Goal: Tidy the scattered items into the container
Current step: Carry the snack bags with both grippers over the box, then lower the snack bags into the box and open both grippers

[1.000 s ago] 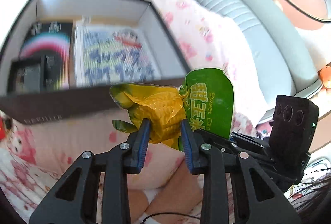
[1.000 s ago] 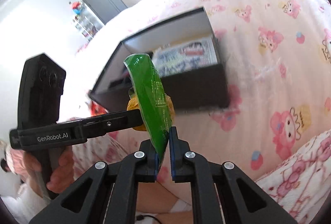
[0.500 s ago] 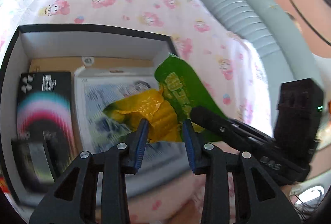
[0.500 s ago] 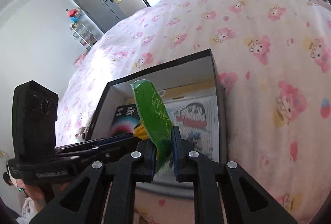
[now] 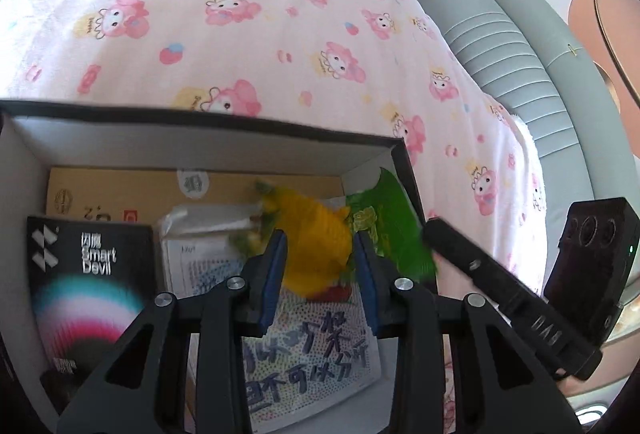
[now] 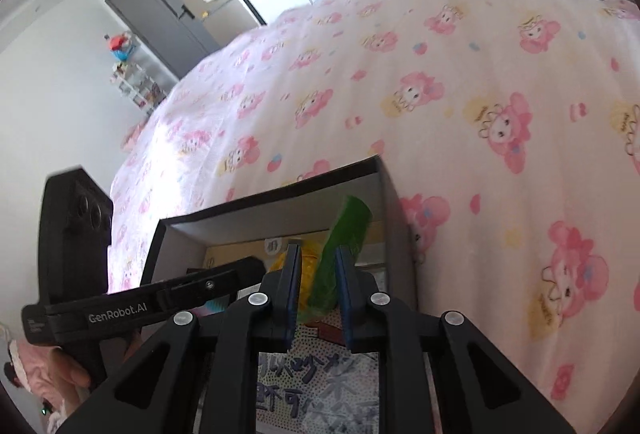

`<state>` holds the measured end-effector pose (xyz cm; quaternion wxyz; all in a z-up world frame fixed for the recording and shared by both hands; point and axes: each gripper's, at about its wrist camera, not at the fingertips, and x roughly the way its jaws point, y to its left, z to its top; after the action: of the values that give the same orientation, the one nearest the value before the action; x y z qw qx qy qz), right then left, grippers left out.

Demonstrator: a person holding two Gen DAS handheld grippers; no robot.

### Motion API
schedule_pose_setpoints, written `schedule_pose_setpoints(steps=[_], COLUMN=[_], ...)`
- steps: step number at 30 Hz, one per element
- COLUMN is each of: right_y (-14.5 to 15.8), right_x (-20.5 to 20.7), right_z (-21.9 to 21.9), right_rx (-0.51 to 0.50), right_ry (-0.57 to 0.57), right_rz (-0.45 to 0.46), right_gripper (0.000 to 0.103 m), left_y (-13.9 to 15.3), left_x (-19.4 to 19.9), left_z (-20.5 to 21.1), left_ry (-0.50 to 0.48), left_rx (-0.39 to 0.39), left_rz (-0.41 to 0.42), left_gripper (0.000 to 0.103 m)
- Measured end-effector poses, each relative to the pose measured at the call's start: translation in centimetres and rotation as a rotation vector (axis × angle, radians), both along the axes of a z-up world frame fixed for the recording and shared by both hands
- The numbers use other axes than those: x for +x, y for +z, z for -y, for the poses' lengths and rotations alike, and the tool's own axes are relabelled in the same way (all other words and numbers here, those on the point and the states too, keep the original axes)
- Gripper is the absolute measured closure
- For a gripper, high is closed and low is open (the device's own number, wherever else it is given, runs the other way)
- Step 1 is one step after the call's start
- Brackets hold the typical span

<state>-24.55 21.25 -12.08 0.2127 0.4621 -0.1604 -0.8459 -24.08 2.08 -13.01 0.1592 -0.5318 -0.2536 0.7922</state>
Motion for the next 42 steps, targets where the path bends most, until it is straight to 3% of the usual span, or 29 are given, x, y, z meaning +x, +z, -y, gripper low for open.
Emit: schedule_pose_setpoints(steps=[3,5,10,13,19,24,29,32,36,38,42], right_y=[0.4,0.4,0.1,0.2,-0.7,-1.8,-2.6,-2.7,-3.1,-3.2,-3.4], right_x=[0.6,0.5,0.3,0.3,-0.9,-1.5,-2.0,-2.1,-2.2,-2.3,-2.4], right_z=[-1.3,-1.8,-2.3,-2.3,-2.6,-2.7,-2.1,-1.9,-1.7,-1.6,-1.5], right_rx=[-0.012,-0.012,-0.055,-0.023,0.002,0.011,0.031,0.046,0.063,0.071,0.080], right_ry=[-0.013,-0.020,-0.065,-0.090,-0.111,-0.116,-0.088,-0.090,-0.082,-0.078,-0.075], right_rz=[-0.027,-0.023,-0.028,-0.068,-0.045,0.000,0.024,0.026,0.040,0.050,0.062], right_gripper=[0.088,0.088,0.089,0.089,0.089,0.089,0.089,0.089,0.089,0.089,0.089], left_y=[-0.4,-1.0,-0.9,-0.7,0.4,1.7,-0.7,-0.5,0.1,0.9,0.2], left_x=[1.2,1.2,-1.4,-3.1,-2.1,-1.8,-3.3,-3.1,-2.5,-1.7,-2.3], left_z=[-0.9,-1.9,-2.7,-3.0,-2.7,-0.9,-2.5,-3.3,-3.1,-3.2,-3.7], left_ry=[-0.046,-0.084,-0.083,-0.075,-0.080,0.035,-0.023,-0.026,-0.015,-0.012,-0.028], left_rx=[0.013,-0.026,-0.089,-0.120,-0.076,-0.106,-0.084,-0.117,-0.025,-0.039,-0.060], left_rz=[0.013,0.039,0.044,0.022,-0.013,-0.087,0.015,-0.022,-0.024,-0.048,0.009], left_gripper=[0.070,0.070,0.070,0.070,0.070,0.070,0.069,0.068,0.067,0.067,0.067])
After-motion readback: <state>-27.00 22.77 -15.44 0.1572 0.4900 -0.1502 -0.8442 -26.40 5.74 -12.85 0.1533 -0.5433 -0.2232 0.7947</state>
